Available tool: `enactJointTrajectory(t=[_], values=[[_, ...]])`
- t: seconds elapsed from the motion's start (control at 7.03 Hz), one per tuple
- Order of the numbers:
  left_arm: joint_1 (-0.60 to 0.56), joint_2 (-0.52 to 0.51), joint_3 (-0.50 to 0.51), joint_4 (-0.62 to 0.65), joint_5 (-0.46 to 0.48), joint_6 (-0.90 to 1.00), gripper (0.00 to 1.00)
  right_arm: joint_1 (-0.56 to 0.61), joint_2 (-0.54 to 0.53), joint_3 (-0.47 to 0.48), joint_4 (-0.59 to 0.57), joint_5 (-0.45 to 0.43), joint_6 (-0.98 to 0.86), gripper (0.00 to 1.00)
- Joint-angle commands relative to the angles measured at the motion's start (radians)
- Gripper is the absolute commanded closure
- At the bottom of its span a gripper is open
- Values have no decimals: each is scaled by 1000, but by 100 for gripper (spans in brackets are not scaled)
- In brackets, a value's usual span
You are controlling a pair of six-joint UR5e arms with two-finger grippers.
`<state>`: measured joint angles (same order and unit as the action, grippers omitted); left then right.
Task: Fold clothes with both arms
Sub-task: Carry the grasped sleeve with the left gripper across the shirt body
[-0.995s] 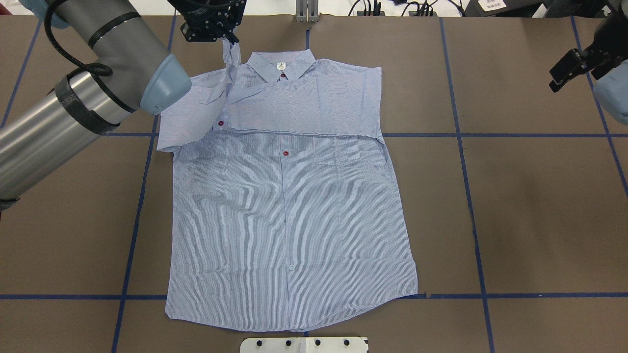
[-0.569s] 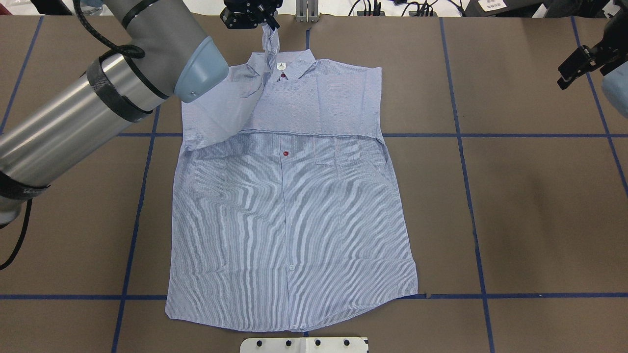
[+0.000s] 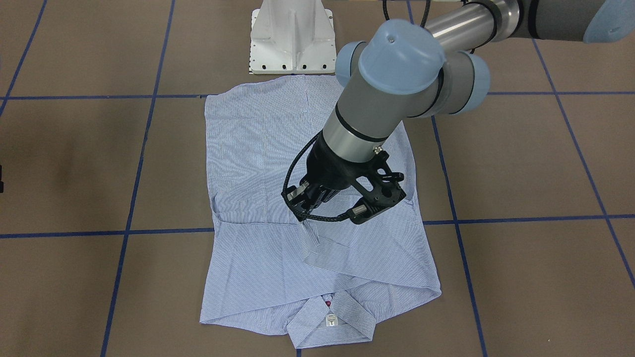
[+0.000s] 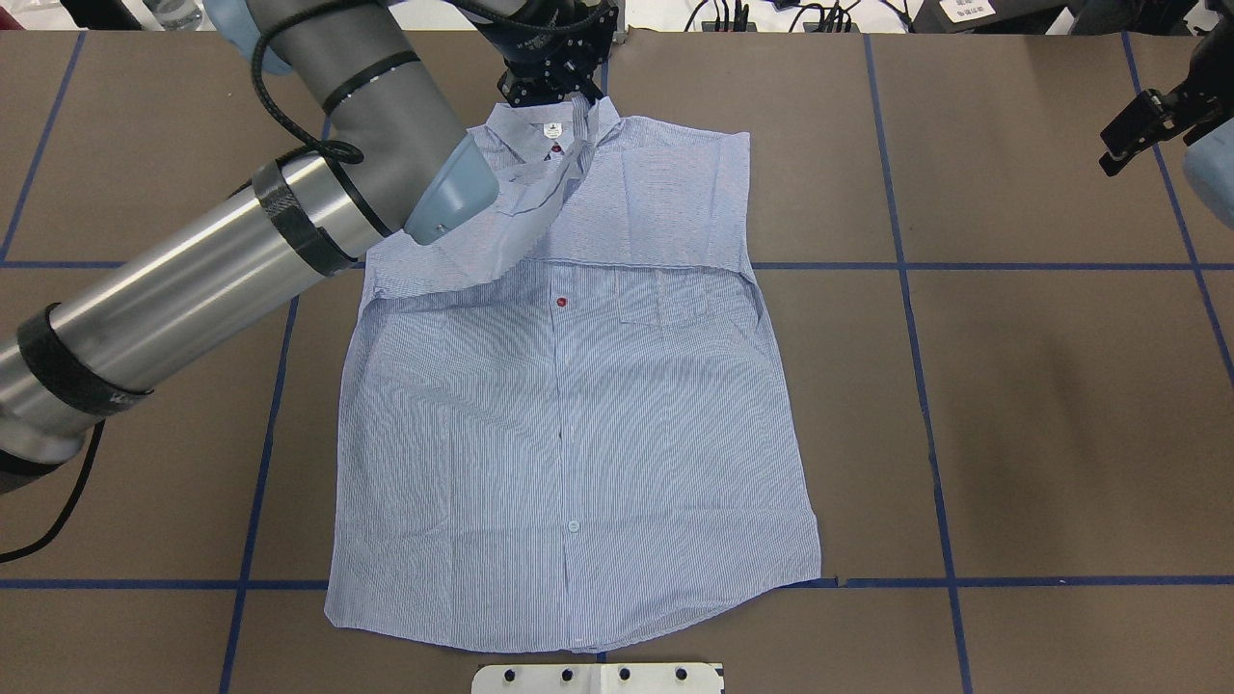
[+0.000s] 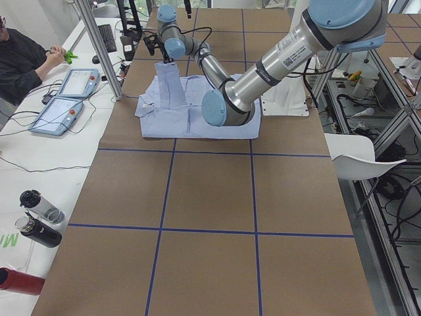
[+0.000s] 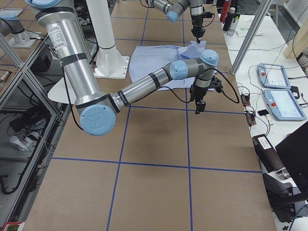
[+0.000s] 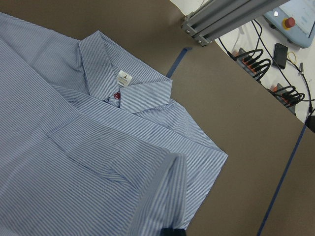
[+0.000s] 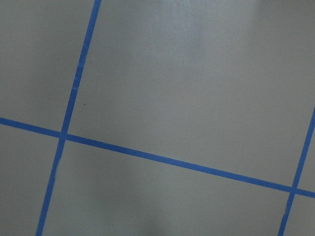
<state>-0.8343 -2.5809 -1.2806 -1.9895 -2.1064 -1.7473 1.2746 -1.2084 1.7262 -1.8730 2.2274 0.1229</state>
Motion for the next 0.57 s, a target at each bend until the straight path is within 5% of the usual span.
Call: enactJointTrajectory(t=[0.0, 0.43], values=[[126, 1, 78, -122, 121, -24, 100, 0, 1, -11, 0, 0, 3, 0], [303, 5, 179, -300, 290, -61, 100, 3, 0, -11, 0, 0, 4, 0]])
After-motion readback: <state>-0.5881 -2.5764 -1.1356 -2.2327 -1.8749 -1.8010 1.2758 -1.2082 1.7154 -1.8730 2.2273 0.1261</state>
